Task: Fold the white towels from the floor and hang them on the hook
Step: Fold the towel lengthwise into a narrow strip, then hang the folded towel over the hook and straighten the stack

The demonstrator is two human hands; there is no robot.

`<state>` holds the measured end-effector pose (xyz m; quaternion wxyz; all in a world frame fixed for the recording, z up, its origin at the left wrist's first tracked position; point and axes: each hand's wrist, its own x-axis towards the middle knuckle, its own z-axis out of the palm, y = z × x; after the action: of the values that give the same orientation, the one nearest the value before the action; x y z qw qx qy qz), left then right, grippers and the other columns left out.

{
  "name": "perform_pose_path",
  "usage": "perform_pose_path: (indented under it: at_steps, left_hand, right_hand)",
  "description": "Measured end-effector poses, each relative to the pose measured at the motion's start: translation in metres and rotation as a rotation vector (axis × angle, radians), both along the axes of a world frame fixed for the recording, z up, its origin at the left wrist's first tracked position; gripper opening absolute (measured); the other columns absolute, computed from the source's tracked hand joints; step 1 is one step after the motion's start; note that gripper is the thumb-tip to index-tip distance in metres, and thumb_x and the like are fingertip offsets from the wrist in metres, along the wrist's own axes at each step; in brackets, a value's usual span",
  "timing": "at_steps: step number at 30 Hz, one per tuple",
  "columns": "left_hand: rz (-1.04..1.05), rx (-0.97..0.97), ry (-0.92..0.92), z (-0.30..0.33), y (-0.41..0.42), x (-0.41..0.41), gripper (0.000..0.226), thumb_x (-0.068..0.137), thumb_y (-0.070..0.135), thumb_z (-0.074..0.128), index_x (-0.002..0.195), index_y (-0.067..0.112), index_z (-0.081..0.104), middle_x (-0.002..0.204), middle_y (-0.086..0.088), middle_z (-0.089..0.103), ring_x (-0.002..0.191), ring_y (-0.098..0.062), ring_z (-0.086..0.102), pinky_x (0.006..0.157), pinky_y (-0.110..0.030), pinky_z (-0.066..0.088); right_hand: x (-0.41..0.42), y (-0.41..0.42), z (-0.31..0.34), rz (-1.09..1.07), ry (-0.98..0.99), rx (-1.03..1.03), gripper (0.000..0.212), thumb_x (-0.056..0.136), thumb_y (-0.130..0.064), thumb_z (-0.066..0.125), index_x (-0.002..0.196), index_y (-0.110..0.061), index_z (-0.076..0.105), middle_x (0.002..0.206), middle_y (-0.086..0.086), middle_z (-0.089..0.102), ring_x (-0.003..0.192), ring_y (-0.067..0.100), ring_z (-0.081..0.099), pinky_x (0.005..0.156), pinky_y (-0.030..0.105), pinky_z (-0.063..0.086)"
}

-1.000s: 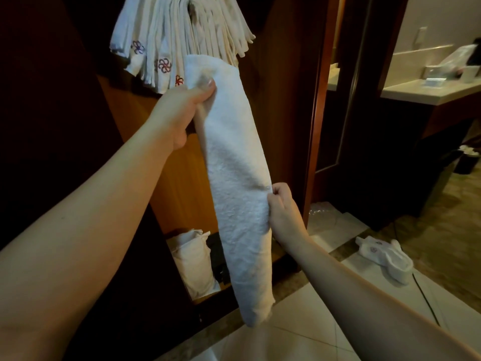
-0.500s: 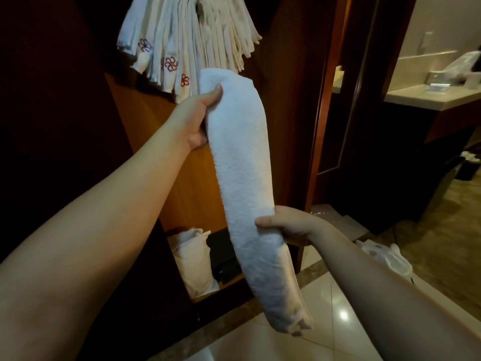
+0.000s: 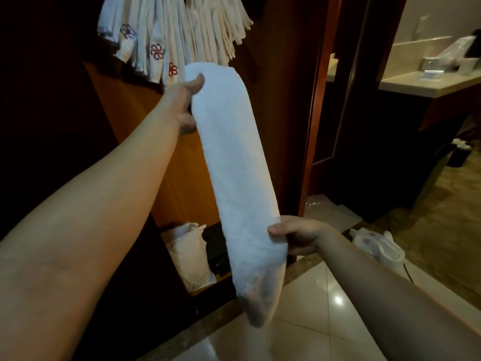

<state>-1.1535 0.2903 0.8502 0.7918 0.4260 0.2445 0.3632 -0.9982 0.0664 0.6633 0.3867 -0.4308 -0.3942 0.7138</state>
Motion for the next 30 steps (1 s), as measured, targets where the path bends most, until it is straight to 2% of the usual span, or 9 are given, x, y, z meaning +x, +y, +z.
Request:
perform_pose_path:
  at_steps: [3, 7, 12, 15, 17, 20, 22, 26, 30]
  left_hand:
    - [0.045, -0.011, 0.011, -0.001, 0.007, 0.005, 0.047, 0.092, 0.014, 0.070, 0.134, 0.005, 0.050, 0.115, -0.022, 0.072, 0.101, -0.044, 0.071, 0.083, -0.063, 0.056]
    - [0.146, -0.020, 0.117, -0.015, 0.015, 0.018, 0.042, 0.091, 0.013, 0.072, 0.128, 0.002, 0.055, 0.103, -0.021, 0.075, 0.089, -0.039, 0.075, 0.078, -0.057, 0.060]
    - [0.228, -0.145, 0.297, -0.056, 0.027, 0.035, 0.037, 0.095, 0.017, 0.069, 0.126, 0.004, 0.055, 0.116, -0.017, 0.070, 0.098, -0.034, 0.070, 0.081, -0.048, 0.060]
    - [0.143, -0.161, 0.316, -0.092, 0.028, 0.045, 0.022, 0.104, 0.025, 0.054, 0.121, 0.011, 0.056, 0.103, -0.013, 0.070, 0.085, -0.026, 0.069, 0.063, -0.039, 0.060]
    - [-0.043, -0.119, 0.419, -0.120, 0.021, 0.042, 0.038, 0.105, 0.042, 0.046, 0.117, 0.008, 0.058, 0.100, -0.013, 0.071, 0.088, -0.025, 0.073, 0.070, -0.040, 0.062]
    - [-0.259, -0.002, 0.660, -0.150, 0.004, 0.031, 0.061, 0.099, 0.059, 0.045, 0.131, 0.009, 0.057, 0.127, -0.019, 0.066, 0.118, -0.035, 0.064, 0.101, -0.050, 0.051]
    - [-0.243, 0.029, 0.631, -0.153, -0.009, 0.026, 0.056, 0.098, 0.060, 0.044, 0.117, 0.012, 0.064, 0.116, -0.015, 0.071, 0.109, -0.029, 0.067, 0.101, -0.050, 0.048]
    - [0.060, 0.248, 0.442, -0.131, -0.044, 0.005, 0.048, 0.102, 0.055, 0.040, 0.097, 0.016, 0.067, 0.088, -0.003, 0.073, 0.076, -0.017, 0.067, 0.071, -0.034, 0.050]
    - [0.322, 0.520, 0.255, -0.110, -0.096, -0.027, 0.044, 0.101, 0.056, 0.037, 0.085, 0.029, 0.069, 0.079, 0.004, 0.070, 0.069, -0.011, 0.065, 0.067, -0.027, 0.053]
  right_hand:
    - [0.003, -0.004, 0.006, 0.065, -0.065, -0.100, 0.089, 0.044, -0.030, 0.101, 0.121, -0.010, 0.060, 0.107, 0.004, 0.077, 0.102, 0.020, 0.073, 0.082, 0.031, 0.059]
    - [-0.002, -0.005, 0.015, 0.099, -0.216, -0.107, 0.043, 0.084, -0.030, 0.073, 0.120, -0.015, 0.057, 0.101, -0.005, 0.078, 0.097, 0.012, 0.074, 0.079, 0.023, 0.058]
    - [0.005, -0.010, 0.019, 0.043, -0.018, -0.086, 0.065, 0.062, -0.043, 0.092, 0.114, -0.009, 0.072, 0.117, 0.008, 0.073, 0.109, 0.023, 0.070, 0.089, 0.032, 0.057]
    - [0.012, -0.012, 0.026, -0.061, 0.070, -0.002, 0.062, 0.058, -0.043, 0.096, 0.110, -0.014, 0.079, 0.121, 0.008, 0.072, 0.114, 0.024, 0.068, 0.092, 0.035, 0.056]
    - [0.014, -0.009, 0.034, -0.182, 0.150, 0.062, 0.064, 0.056, -0.041, 0.097, 0.111, -0.014, 0.079, 0.124, 0.010, 0.071, 0.116, 0.027, 0.067, 0.092, 0.037, 0.057]
    - [0.012, 0.002, 0.052, -0.364, 0.230, 0.170, 0.054, 0.070, -0.042, 0.085, 0.114, -0.011, 0.077, 0.125, 0.014, 0.070, 0.115, 0.029, 0.068, 0.087, 0.038, 0.058]
    - [0.008, 0.013, 0.066, -0.521, 0.202, 0.235, 0.048, 0.083, -0.045, 0.067, 0.116, -0.010, 0.073, 0.123, 0.014, 0.071, 0.112, 0.027, 0.069, 0.084, 0.036, 0.059]
    - [0.001, 0.034, 0.086, -0.764, 0.026, 0.314, 0.040, 0.101, -0.041, 0.051, 0.104, -0.009, 0.075, 0.113, 0.012, 0.075, 0.104, 0.022, 0.072, 0.095, 0.039, 0.056]
    - [-0.009, 0.045, 0.119, -0.841, -0.275, 0.366, 0.054, 0.088, -0.061, 0.058, 0.090, -0.009, 0.073, 0.090, 0.005, 0.078, 0.090, 0.022, 0.076, 0.085, 0.043, 0.060]
